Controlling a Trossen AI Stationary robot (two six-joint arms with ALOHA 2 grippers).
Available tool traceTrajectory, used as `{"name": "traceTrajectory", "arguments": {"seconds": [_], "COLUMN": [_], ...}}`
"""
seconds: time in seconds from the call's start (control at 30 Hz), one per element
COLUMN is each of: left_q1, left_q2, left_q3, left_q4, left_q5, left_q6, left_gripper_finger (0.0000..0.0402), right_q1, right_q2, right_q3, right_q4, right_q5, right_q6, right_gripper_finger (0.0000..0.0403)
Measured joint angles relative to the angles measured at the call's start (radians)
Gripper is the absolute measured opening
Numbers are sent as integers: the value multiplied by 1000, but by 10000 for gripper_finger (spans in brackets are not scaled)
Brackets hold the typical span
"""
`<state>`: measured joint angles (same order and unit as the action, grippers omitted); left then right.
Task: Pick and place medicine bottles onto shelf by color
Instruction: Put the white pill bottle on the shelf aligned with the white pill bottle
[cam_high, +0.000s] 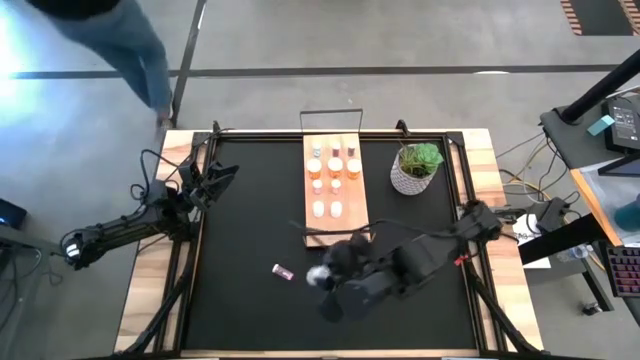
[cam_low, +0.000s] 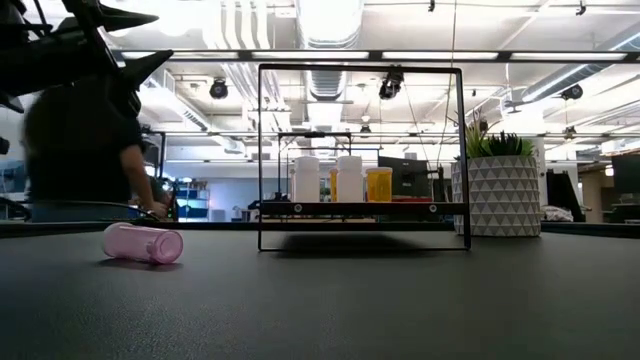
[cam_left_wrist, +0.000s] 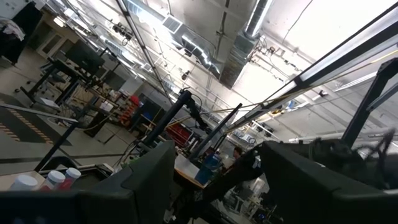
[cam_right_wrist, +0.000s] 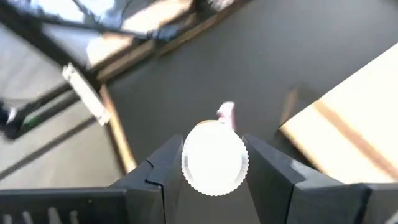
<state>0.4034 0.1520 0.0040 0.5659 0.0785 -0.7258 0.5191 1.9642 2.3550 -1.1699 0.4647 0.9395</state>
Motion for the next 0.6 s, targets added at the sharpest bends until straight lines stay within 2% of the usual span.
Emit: {"name": "traceTrajectory", "arguments": {"seconds": [0.17,0.27,0.4,0.6], "left_q1": [0,0,0,0], "left_q2": [0,0,0,0], "left_q3": [0,0,0,0], "left_q4": [0,0,0,0], "left_q5": [0,0,0,0], "left_q6": [0,0,0,0], "left_gripper_finger": [224,224,224,224], "right_q1": [5,-21,-91,-244], "right_q2": [-78,-88,-78,-87], "right_q3": [0,0,-5,-116], "right_q4": [-117,-244,-413,-399], "right_q5": [203,270,265,182], "right_q6": [-34,3,103,86], "right_gripper_finger": [138,138,139,139]}}
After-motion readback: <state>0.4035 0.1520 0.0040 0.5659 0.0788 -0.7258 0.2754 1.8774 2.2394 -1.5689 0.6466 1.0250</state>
